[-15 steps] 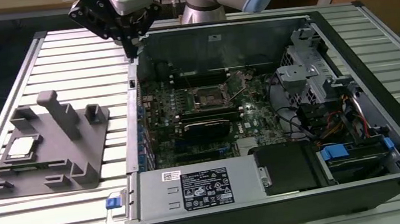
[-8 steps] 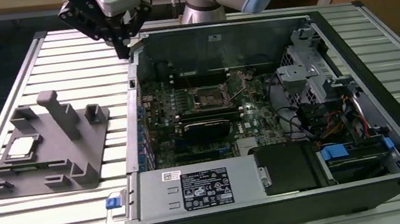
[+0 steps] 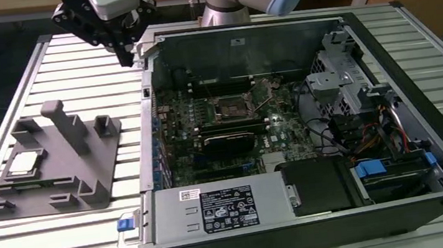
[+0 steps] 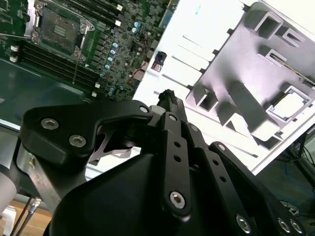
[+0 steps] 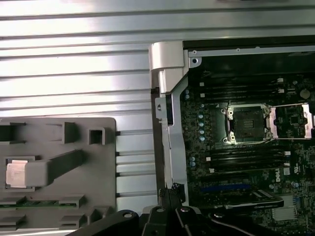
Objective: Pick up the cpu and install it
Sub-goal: 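Reach for the cpu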
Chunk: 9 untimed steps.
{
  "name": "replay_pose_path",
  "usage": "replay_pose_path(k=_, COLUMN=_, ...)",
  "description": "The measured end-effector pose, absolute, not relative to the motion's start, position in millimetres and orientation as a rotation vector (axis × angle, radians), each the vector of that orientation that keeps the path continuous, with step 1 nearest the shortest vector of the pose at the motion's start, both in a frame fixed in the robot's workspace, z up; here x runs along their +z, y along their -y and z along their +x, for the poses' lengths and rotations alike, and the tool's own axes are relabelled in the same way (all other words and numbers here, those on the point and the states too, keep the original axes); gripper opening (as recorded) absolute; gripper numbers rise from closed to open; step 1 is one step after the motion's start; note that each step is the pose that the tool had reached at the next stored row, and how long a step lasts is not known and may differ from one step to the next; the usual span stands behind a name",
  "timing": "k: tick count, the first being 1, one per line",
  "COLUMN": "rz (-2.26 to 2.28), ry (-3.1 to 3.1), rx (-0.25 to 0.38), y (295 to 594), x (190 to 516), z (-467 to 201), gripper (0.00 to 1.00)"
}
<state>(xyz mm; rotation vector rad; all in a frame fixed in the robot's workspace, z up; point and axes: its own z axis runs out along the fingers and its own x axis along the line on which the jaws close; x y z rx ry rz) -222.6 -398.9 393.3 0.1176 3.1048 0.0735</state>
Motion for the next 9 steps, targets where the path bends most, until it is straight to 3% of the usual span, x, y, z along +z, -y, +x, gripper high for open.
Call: replay_pose_path(k=9, rz=0.117, ry=-3.101, rx=0.074, y=398.9, x=393.3, z=-241.1, gripper=0.11)
